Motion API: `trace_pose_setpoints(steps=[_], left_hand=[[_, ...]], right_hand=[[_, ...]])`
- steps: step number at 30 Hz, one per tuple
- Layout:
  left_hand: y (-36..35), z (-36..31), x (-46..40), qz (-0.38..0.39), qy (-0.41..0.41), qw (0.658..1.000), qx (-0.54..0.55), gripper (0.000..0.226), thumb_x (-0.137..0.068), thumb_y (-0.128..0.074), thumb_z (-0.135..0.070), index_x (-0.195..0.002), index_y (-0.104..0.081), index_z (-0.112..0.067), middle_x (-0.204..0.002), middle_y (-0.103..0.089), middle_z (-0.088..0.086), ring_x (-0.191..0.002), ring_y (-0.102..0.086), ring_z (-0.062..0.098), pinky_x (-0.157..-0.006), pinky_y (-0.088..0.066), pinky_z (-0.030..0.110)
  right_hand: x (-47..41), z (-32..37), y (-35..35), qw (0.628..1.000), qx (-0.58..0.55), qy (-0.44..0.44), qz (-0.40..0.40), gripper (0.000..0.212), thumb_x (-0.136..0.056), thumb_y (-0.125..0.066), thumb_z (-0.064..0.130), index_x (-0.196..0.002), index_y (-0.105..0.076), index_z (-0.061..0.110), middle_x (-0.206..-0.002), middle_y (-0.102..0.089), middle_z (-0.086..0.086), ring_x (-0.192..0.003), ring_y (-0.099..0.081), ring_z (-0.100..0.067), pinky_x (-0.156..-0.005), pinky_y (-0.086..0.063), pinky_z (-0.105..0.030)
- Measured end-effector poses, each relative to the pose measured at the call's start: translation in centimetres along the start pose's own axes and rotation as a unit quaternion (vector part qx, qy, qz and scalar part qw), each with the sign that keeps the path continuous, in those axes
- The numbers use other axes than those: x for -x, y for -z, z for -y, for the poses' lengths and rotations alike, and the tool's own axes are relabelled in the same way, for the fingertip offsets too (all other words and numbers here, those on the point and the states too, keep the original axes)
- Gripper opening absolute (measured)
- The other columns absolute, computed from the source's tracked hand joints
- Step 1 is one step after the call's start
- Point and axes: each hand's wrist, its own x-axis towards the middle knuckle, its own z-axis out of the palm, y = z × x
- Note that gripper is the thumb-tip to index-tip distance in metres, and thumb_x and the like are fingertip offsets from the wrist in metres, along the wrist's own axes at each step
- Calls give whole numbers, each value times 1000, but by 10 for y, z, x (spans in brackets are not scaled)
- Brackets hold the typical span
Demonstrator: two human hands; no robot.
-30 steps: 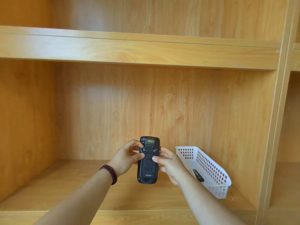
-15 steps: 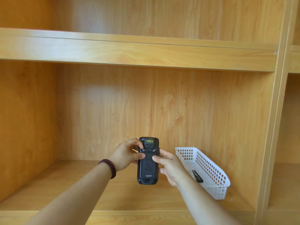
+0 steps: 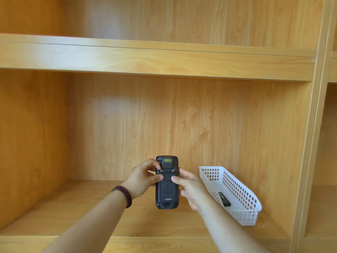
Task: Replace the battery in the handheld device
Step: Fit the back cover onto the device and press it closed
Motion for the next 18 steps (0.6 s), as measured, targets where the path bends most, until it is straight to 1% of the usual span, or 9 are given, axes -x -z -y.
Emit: trace_pose_setpoints(steps=[2,4,8,11,13,16,18], left_hand=[[-1,-2,1,4,-5,1000,-14,17,-87,-68,-5,-93,-55,-13,-102,-66,2,-84,-74,22,-78,-61,37],[-2,-4,1,0,-5,999,-33,16,-88,-68,-6,-94,-55,-13,-101,-66,1,-82,-74,20,-77,-61,35],[-1,-7,0,4,-4,998,-61,18,-85,-71,-6,-89,-56,-13,-101,-68,5,-84,-74,23,-76,-62,41],[-2,-8,0,2,-3,998,-66,18,-84,-71,-5,-88,-55,-11,-99,-68,5,-83,-74,22,-74,-63,41],[-3,-9,1,-2,-2,998,-70,18,-84,-72,-5,-87,-55,-10,-96,-66,5,-82,-74,21,-72,-63,38],[-5,-9,2,-6,1,997,-78,20,-85,-72,-8,-77,-53,-12,-91,-67,2,-81,-73,17,-69,-63,35],[-7,-7,4,-19,4,997,-80,28,-86,-71,-13,-68,-50,-14,-89,-71,3,-81,-74,14,-71,-63,39]], right_hand=[[0,2,1,1000,5,1,1,30,-91,-63,0,-109,-72,22,-118,-72,-8,-106,-70,-20,-92,-57,-46],[0,4,2,1000,10,3,1,30,-91,-64,0,-108,-73,23,-119,-71,-9,-104,-70,-19,-90,-58,-43],[2,4,3,1000,18,5,-1,33,-90,-64,-2,-107,-72,25,-120,-70,-12,-104,-71,-19,-92,-57,-45],[2,3,3,1000,17,3,-6,33,-90,-64,-2,-106,-73,25,-119,-71,-11,-103,-71,-19,-94,-56,-46],[3,2,3,1000,17,1,-7,33,-89,-64,-3,-104,-73,25,-117,-72,-10,-104,-71,-20,-97,-53,-49],[3,1,3,1000,9,1,-12,31,-89,-64,-3,-104,-74,23,-112,-75,-6,-102,-72,-19,-95,-55,-49],[3,2,4,1000,0,1,-15,30,-90,-63,-2,-109,-73,19,-109,-76,-3,-100,-72,-18,-90,-58,-45]])
